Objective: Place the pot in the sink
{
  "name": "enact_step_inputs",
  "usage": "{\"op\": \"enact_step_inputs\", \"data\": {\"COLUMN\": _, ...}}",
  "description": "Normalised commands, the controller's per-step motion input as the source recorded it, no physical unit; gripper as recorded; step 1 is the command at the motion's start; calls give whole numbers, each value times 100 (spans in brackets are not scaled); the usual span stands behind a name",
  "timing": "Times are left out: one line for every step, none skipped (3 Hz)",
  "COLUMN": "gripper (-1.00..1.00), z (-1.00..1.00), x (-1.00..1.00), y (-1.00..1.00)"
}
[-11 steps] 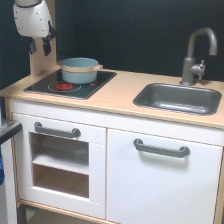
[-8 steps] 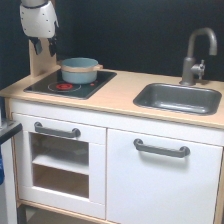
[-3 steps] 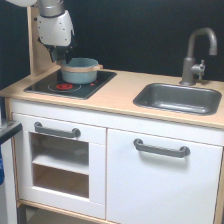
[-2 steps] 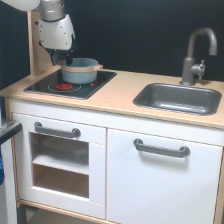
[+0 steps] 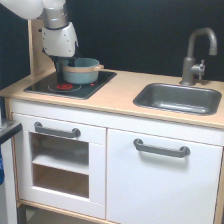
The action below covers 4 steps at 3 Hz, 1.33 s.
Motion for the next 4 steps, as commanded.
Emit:
{"op": "enact_step_inputs", "data": {"gripper": -97, "z": -8, "x": 21, "y": 1}}
{"op": "enact_step_inputs", "data": {"gripper": -98, "z": 18, "x": 16, "y": -1}}
{"op": "enact_step_inputs", "data": {"gripper": -100, "z": 9, "x": 20, "y": 0}}
{"op": "enact_step_inputs", "data": {"gripper": -100, "z": 99, "x": 89, "y": -31}}
